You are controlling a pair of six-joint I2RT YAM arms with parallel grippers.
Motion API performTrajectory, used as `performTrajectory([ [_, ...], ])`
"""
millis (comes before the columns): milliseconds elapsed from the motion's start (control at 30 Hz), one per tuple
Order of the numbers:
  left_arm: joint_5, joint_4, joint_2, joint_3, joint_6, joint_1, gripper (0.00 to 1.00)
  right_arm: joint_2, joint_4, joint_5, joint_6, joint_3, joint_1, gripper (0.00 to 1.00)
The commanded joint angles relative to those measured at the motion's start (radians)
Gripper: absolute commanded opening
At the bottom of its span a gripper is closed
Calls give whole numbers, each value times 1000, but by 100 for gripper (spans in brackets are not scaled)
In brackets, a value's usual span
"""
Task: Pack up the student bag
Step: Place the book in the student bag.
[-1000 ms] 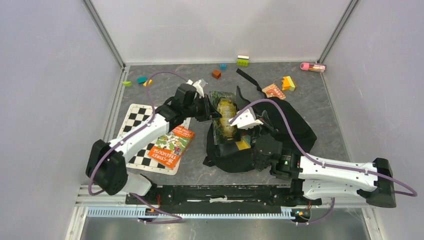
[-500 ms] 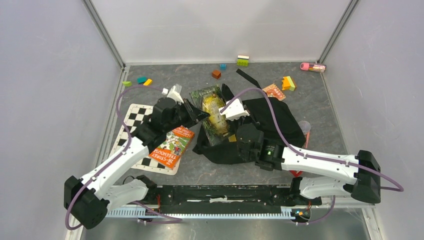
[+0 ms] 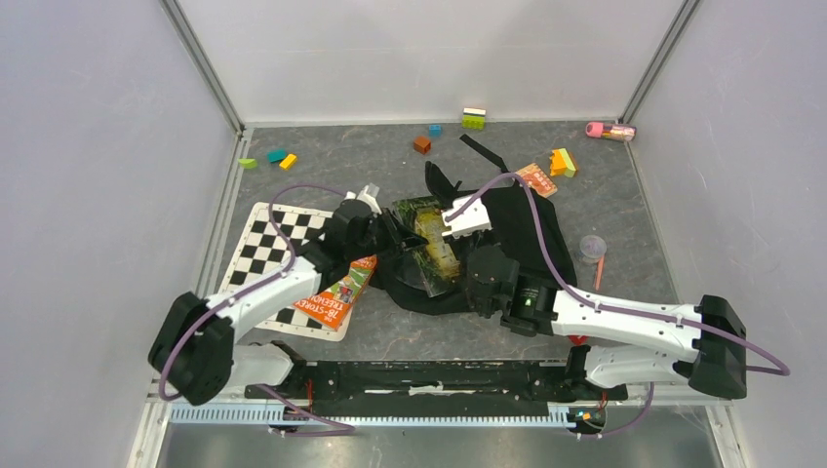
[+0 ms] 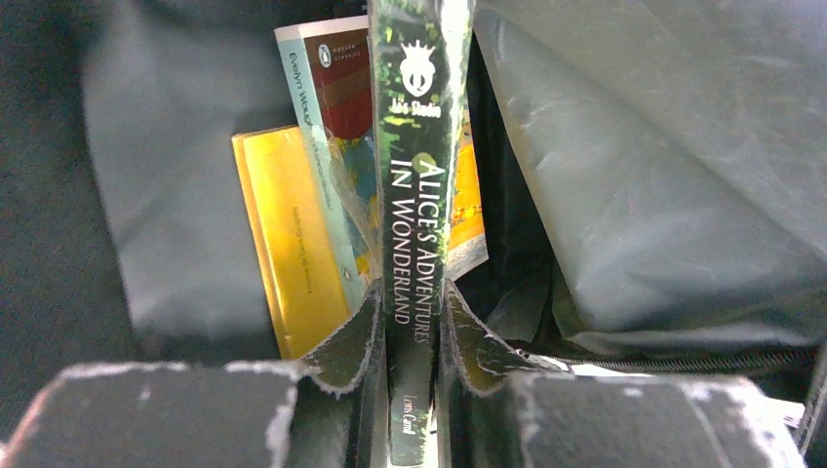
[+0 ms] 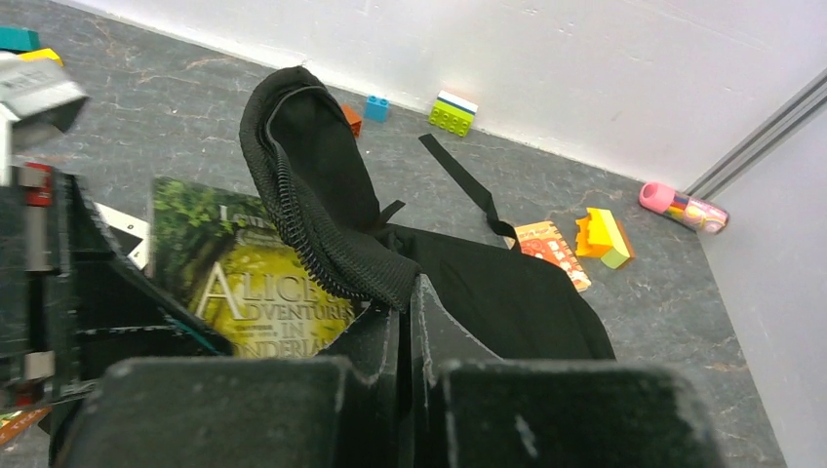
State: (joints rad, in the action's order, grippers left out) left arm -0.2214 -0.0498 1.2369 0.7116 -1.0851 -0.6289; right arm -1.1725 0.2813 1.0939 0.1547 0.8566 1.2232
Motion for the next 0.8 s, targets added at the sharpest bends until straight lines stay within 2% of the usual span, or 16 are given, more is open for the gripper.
performTrajectory([
  [0,-145,-212,77,60,-58,-11,2,60,79,-18,-50,1,2,0],
  [267,-153,-395,126,55,-192,-16,2,59,85,-10,-47,-16,2,0],
  [467,-159,-479,162,100,-232,-35,2,57,85,-6,-60,-29,2,0],
  [633,-151,-469,218,93,-220,-55,2,55,84,-11,-62,-20,2,0],
  [767,-158,-453,285,26,-206,-92,2,50,95,-7,-47,-14,2,0],
])
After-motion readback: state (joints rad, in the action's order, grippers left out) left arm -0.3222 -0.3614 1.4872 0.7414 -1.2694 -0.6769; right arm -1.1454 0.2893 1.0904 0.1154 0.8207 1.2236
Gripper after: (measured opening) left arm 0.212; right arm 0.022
